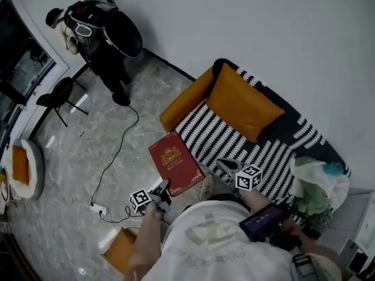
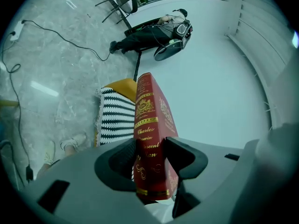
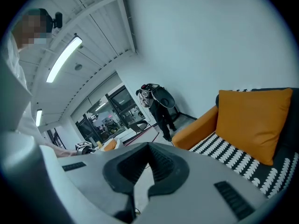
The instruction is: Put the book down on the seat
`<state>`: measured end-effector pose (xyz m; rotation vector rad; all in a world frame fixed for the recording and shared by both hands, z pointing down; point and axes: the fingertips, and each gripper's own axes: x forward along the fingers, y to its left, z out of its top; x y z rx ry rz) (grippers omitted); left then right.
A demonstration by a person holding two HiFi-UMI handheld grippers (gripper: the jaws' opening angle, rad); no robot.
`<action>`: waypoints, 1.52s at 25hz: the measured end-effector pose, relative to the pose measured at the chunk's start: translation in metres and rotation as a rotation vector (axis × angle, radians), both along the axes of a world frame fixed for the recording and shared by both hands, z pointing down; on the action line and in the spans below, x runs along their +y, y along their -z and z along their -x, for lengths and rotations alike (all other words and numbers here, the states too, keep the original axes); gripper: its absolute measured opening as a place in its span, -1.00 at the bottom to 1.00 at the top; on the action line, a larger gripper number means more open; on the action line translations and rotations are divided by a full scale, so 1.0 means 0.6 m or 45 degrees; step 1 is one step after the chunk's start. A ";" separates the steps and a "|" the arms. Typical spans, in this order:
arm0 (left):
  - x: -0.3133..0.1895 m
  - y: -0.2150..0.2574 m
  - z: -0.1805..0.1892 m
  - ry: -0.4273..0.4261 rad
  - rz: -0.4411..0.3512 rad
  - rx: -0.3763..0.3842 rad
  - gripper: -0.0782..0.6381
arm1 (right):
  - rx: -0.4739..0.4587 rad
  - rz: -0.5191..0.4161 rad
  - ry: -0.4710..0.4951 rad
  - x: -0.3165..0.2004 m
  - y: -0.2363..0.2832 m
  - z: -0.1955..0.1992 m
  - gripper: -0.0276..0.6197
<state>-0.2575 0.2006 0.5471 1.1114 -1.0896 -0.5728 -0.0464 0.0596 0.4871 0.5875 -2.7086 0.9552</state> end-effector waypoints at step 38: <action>-0.326 -0.050 -0.037 -0.421 0.167 0.010 -0.20 | -0.008 0.168 -0.327 -0.245 -0.072 -0.079 -0.87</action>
